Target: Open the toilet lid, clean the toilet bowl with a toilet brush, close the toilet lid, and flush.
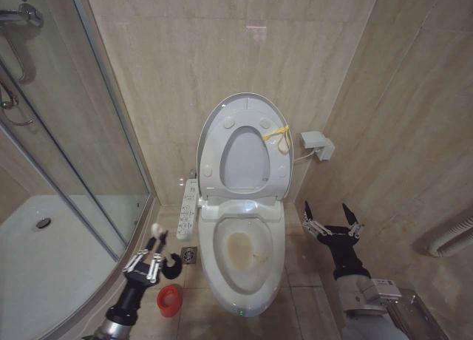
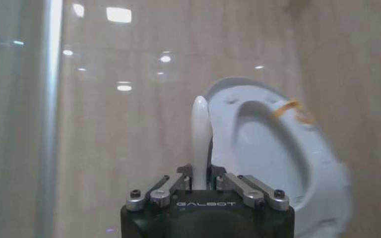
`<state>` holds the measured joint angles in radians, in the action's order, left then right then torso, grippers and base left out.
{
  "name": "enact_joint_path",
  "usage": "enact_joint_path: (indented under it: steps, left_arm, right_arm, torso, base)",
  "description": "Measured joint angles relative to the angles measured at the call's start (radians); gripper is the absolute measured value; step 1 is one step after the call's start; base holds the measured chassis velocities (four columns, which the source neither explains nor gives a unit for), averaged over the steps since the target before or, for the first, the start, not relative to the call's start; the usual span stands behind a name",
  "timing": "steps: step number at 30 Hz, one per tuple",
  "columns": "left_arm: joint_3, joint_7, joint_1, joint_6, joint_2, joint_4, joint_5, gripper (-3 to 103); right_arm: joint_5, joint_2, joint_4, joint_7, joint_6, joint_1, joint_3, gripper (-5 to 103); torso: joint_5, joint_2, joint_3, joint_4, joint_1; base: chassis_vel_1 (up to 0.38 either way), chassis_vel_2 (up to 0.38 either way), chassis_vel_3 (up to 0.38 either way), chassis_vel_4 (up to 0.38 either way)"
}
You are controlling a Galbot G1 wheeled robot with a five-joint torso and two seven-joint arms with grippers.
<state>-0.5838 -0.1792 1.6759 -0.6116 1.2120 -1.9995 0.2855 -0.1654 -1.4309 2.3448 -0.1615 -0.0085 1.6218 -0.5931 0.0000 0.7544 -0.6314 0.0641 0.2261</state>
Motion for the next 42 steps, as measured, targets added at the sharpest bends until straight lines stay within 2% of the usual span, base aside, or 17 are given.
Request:
enact_joint_path:
  steps: [2,8,20,25,31,42]
  left_arm:
    - [-0.031,0.010,-0.009,-0.021,0.011,0.042,0.018,18]
    - [-0.042,0.013,-0.033,-0.047,0.022,0.108,0.047,18]
    - [0.053,0.010,-0.203,-0.105,0.039,0.395,0.075,18]
    - [0.095,-0.012,-0.256,-0.095,0.042,0.470,0.120,18]
    - [0.125,-0.036,-0.294,-0.099,0.045,0.556,0.127,18]
    - [0.161,-0.042,-0.388,-0.146,0.047,0.757,0.127,18]
  right_arm:
    - [0.000,0.000,0.000,0.000,0.000,0.000,0.000,100]
    - [0.000,0.000,0.000,0.000,0.000,0.000,0.000,100]
    - [0.000,0.000,0.000,0.000,0.000,0.000,0.000,100]
    - [0.000,0.000,0.000,0.000,0.000,0.000,0.000,100]
    - [0.000,0.000,0.000,0.000,0.000,0.000,0.000,100]
    - [0.000,0.000,0.000,0.000,0.000,0.000,0.000,100]
  torso:
    - [-0.0001,0.000,0.000,0.0000,0.000]
    - [-0.0001,0.000,0.000,-0.0001,0.000]
    - [-0.0001,0.000,0.000,0.0000,0.000]
    - [0.0000,0.000,0.000,0.0000,0.000]
    - [0.0000,0.000,0.000,-0.0001,0.000]
    - [0.0000,0.000,0.000,0.0000,0.000]
  base:
    - [0.000,0.000,0.000,0.000]
    - [0.000,0.000,0.000,0.000]
    - [0.000,0.000,0.000,0.000]
    - [0.000,0.000,0.000,0.000]
    - [0.000,0.000,0.000,0.000]
    - [0.000,0.000,0.000,0.000]
